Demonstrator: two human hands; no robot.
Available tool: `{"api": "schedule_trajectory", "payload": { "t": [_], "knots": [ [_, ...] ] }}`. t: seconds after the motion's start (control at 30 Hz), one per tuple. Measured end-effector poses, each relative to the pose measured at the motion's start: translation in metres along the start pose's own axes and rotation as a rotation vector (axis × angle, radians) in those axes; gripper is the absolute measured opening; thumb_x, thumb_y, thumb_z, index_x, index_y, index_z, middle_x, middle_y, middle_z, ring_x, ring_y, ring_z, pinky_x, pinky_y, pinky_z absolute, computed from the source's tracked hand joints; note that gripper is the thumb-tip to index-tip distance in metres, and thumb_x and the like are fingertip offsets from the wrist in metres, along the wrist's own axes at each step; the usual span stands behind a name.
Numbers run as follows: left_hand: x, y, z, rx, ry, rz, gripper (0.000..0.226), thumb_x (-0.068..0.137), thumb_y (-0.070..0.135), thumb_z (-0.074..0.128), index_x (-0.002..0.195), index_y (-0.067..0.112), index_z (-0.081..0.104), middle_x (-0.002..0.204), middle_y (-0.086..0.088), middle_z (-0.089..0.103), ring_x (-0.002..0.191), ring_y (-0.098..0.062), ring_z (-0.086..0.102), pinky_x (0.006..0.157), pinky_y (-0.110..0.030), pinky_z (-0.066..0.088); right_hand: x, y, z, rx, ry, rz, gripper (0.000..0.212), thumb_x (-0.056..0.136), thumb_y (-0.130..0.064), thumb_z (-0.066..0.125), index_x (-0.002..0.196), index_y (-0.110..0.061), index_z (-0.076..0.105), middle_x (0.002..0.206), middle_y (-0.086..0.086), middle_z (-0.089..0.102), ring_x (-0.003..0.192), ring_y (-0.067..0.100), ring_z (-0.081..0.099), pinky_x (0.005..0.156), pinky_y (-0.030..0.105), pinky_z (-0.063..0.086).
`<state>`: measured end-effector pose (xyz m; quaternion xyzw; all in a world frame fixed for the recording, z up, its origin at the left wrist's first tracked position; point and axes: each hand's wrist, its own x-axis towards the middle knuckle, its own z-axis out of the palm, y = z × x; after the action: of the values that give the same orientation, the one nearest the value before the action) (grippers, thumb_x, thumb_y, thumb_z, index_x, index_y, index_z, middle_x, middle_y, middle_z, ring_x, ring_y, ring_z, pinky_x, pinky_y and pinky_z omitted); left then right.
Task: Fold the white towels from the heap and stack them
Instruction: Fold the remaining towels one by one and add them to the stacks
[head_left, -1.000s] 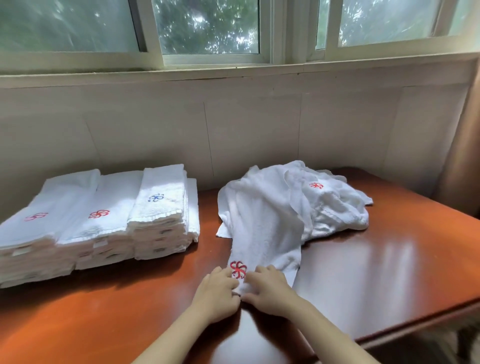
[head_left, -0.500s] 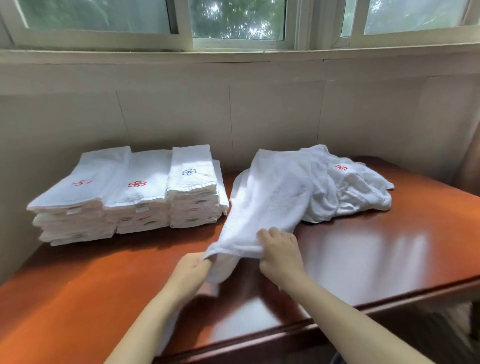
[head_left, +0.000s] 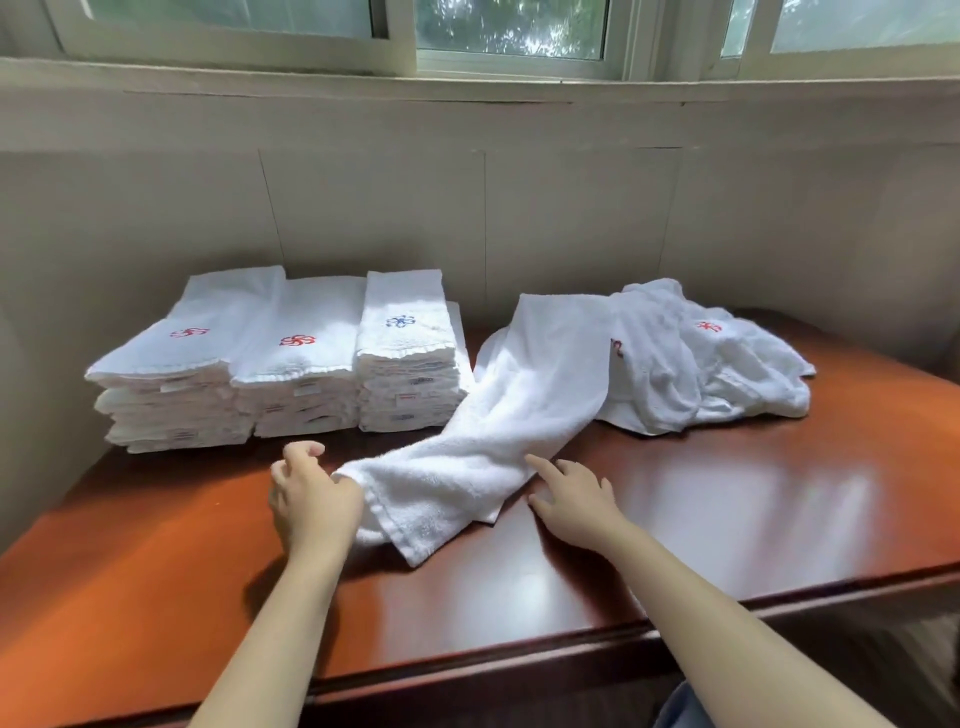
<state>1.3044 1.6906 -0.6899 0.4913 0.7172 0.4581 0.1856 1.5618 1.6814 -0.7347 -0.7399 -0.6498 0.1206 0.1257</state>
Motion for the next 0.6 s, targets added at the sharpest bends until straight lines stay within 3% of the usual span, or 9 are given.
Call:
{"api": "schedule_trajectory", "payload": {
  "t": [0.1, 0.17, 0.2, 0.27, 0.3, 0.37, 0.43, 0.5, 0.6],
  "knots": [
    [-0.011, 0.01, 0.01, 0.139, 0.041, 0.291, 0.046, 0.069, -0.015, 0.045, 0.106, 0.008, 0.061, 0.113, -0.015, 0.053, 0.108, -0.035, 0.042, 0.089, -0.04, 0.036, 0.008, -0.014, 0.003, 0.121, 0.04, 0.061, 0.064, 0.091, -0.034, 0.048, 0.148, -0.036, 0.019, 0.14, 0.001, 0.042, 0.136, 0.024, 0.027, 0.112, 0.057, 0.01],
    [-0.021, 0.018, 0.023, 0.151, -0.094, 0.475, 0.043, 0.067, -0.016, 0.047, 0.097, 0.007, 0.066, 0.103, -0.011, 0.06, 0.102, -0.034, 0.049, 0.085, -0.038, 0.039, 0.013, -0.028, 0.003, 0.406, 0.051, 0.081, 0.073, 0.083, -0.021, 0.054, 0.146, -0.034, 0.02, 0.119, 0.003, 0.056, 0.124, 0.025, 0.04, 0.114, 0.05, 0.017],
    [-0.026, 0.021, 0.03, 0.151, -0.201, 0.514, 0.04, 0.069, -0.013, 0.048, 0.098, 0.008, 0.066, 0.101, -0.01, 0.063, 0.101, -0.033, 0.053, 0.085, -0.036, 0.04, 0.014, -0.035, 0.002, 0.646, 0.034, 0.071, 0.072, 0.08, -0.011, 0.053, 0.143, -0.032, 0.025, 0.109, 0.004, 0.057, 0.114, 0.024, 0.045, 0.111, 0.044, 0.027],
    [-0.034, 0.027, 0.044, 0.202, -0.384, 0.485, 0.038, 0.078, 0.004, 0.053, 0.115, 0.013, 0.059, 0.112, -0.006, 0.063, 0.107, -0.028, 0.056, 0.088, -0.033, 0.04, 0.02, -0.045, -0.005, 1.197, 0.004, 0.07, 0.056, 0.078, 0.008, 0.048, 0.126, -0.021, 0.045, 0.096, 0.006, 0.054, 0.093, 0.02, 0.052, 0.086, 0.029, 0.046],
    [-0.036, 0.027, 0.052, 0.288, -0.407, 0.472, 0.044, 0.082, 0.018, 0.055, 0.125, 0.017, 0.051, 0.12, -0.003, 0.06, 0.112, -0.026, 0.055, 0.091, -0.032, 0.039, 0.024, -0.048, -0.011, 1.449, 0.008, 0.105, 0.046, 0.079, 0.013, 0.047, 0.112, -0.019, 0.052, 0.091, 0.004, 0.053, 0.083, 0.017, 0.052, 0.074, 0.024, 0.044],
    [-0.038, 0.025, 0.064, 0.578, -0.371, 0.517, 0.064, 0.083, 0.051, 0.051, 0.139, 0.024, 0.034, 0.133, 0.004, 0.051, 0.121, -0.021, 0.049, 0.1, -0.036, 0.033, 0.029, -0.051, -0.022, 1.803, 0.031, 0.166, 0.032, 0.081, 0.014, 0.051, 0.093, -0.016, 0.055, 0.084, 0.003, 0.051, 0.071, 0.015, 0.05, 0.066, 0.023, 0.04],
    [-0.041, 0.026, 0.073, 0.712, -0.309, 0.539, 0.083, 0.08, 0.072, 0.041, 0.146, 0.027, 0.02, 0.138, 0.009, 0.043, 0.125, -0.017, 0.044, 0.108, -0.047, 0.023, 0.026, -0.055, -0.033, 1.833, 0.027, 0.144, 0.027, 0.082, 0.014, 0.056, 0.084, -0.013, 0.055, 0.075, 0.003, 0.05, 0.06, 0.013, 0.048, 0.062, 0.022, 0.04],
    [-0.045, 0.029, 0.078, 0.692, -0.264, 0.526, 0.087, 0.078, 0.075, 0.04, 0.147, 0.026, 0.019, 0.137, 0.011, 0.042, 0.127, -0.015, 0.043, 0.111, -0.055, 0.014, 0.017, -0.062, -0.041, 1.664, -0.016, 0.023, 0.025, 0.08, 0.013, 0.06, 0.079, -0.012, 0.059, 0.067, -0.001, 0.049, 0.053, 0.009, 0.05, 0.058, 0.019, 0.043],
    [-0.045, 0.039, 0.08, 0.465, -0.146, 0.552, 0.054, 0.083, 0.042, 0.054, 0.132, 0.021, 0.047, 0.122, 0.006, 0.058, 0.118, -0.016, 0.052, 0.114, -0.049, 0.009, 0.002, -0.072, -0.052, 1.464, -0.073, -0.204, 0.024, 0.073, 0.008, 0.065, 0.077, -0.016, 0.069, 0.065, -0.003, 0.058, 0.063, 0.008, 0.059, 0.068, 0.02, 0.051]
  ]
}}
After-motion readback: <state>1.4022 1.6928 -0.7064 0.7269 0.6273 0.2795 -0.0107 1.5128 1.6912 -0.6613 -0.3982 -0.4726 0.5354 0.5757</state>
